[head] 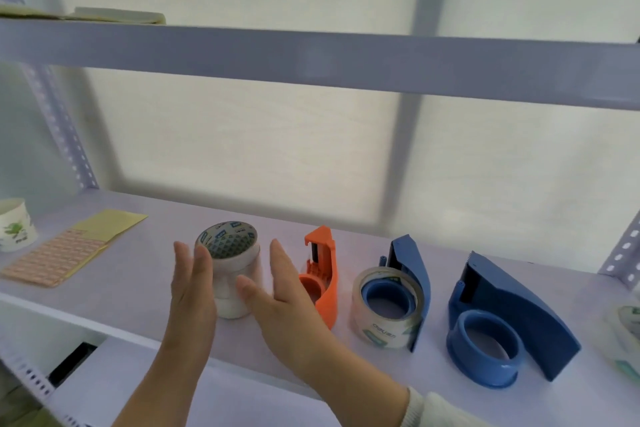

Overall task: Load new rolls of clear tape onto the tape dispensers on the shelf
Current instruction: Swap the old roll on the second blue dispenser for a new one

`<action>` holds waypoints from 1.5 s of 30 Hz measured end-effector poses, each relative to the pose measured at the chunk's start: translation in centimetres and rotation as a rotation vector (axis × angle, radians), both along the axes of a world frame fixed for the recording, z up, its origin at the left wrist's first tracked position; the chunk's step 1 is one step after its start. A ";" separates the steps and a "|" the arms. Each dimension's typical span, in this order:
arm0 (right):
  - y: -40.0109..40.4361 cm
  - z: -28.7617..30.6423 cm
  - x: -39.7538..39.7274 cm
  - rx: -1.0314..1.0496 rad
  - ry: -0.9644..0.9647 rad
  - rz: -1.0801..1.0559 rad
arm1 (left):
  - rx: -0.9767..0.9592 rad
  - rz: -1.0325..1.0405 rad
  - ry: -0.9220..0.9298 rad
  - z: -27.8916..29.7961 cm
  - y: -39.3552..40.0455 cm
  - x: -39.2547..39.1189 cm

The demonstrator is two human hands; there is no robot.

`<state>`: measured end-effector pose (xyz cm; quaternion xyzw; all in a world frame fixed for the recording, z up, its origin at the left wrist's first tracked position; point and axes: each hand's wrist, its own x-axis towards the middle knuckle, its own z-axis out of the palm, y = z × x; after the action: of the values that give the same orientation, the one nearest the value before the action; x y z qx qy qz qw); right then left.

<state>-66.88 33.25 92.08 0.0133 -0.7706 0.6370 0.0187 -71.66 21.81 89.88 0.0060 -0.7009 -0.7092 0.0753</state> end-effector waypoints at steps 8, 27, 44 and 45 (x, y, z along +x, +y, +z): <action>10.6 4.3 7.8 -0.145 0.114 -0.332 | -0.052 -0.022 0.247 4.1 7.0 5.8; 32.2 -4.2 18.7 0.799 -0.155 -1.062 | -0.351 -0.688 0.139 -0.3 22.4 12.4; 22.3 -0.6 21.0 0.003 0.210 -0.697 | -0.100 -0.702 0.038 -0.7 22.0 13.6; 22.0 -0.2 21.0 0.002 0.198 -0.708 | -0.102 -0.671 0.006 -0.9 22.0 13.5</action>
<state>-45.88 55.26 91.83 -0.1925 -0.7227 0.5858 0.3123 -58.19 43.78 89.00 -0.2308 -0.6982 -0.6585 -0.1601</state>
